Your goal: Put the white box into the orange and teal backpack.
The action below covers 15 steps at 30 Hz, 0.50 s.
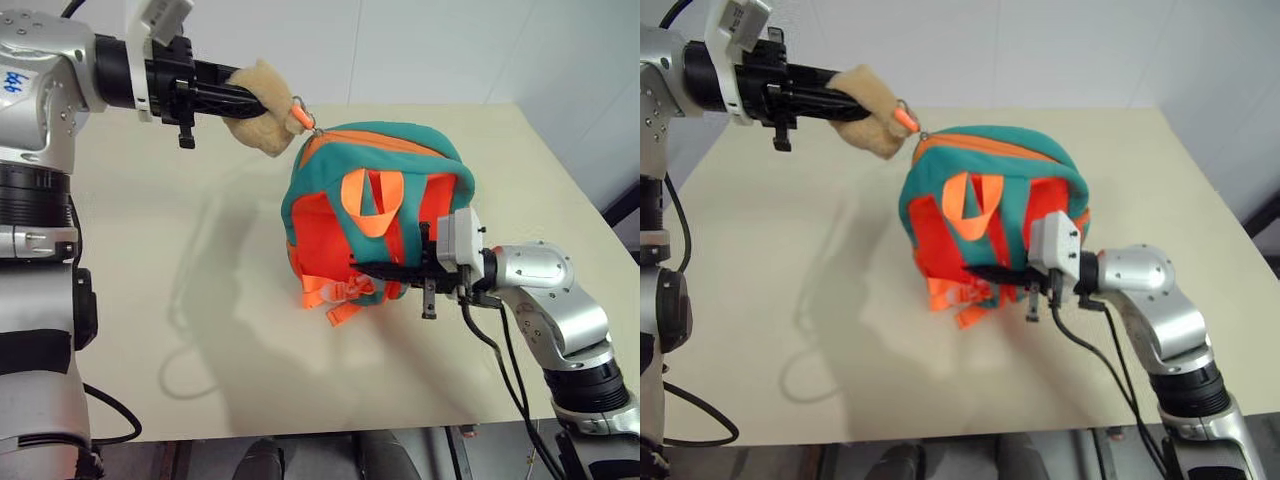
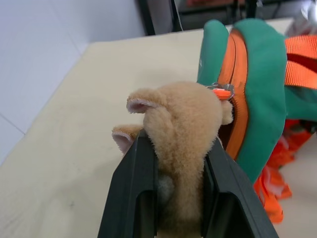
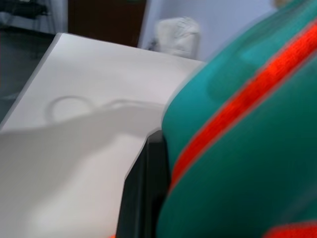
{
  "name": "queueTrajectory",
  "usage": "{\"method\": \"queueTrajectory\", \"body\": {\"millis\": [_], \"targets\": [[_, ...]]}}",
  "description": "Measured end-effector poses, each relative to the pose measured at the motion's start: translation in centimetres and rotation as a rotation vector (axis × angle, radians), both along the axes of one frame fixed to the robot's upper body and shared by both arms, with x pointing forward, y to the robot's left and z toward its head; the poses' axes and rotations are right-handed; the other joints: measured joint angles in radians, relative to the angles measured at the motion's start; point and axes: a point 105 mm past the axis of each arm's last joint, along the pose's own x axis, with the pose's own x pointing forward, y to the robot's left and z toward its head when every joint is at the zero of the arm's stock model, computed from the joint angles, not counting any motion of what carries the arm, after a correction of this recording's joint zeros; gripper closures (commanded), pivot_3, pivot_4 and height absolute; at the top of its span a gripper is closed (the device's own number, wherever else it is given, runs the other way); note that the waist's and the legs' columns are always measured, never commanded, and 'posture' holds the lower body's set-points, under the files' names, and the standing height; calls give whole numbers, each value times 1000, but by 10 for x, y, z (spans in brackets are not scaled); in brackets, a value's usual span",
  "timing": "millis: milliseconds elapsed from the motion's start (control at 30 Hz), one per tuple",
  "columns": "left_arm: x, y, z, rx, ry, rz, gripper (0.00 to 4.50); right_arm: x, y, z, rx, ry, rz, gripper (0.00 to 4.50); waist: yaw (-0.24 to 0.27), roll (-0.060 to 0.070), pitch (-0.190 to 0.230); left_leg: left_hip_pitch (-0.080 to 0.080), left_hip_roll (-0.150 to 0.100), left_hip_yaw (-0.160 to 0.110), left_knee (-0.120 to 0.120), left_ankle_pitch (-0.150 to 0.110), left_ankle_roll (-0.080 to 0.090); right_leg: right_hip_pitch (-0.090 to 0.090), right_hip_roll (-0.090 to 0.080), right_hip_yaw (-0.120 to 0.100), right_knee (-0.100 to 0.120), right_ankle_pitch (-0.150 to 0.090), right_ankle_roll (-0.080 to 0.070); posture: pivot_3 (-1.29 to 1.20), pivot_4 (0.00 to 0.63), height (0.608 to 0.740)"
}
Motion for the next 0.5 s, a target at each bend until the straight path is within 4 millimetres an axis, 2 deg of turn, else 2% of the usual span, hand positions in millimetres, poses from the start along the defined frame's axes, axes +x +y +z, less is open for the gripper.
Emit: {"method": "queueTrajectory", "body": {"millis": [233,500], "targets": [[0,9,-6,-49,36,47,3938,-2,2,10,133,98,14,4014,4,0,0,-1,0,0,0,0,0,0,0,-1,0,0,0,0,150,740],[-6,19,-7,-28,42,43,3954,-5,1,13,177,143,54,4014,2,0,0,0,0,1,-1,0,0,-1,0,-1,0,0,0,0,150,740]]}}
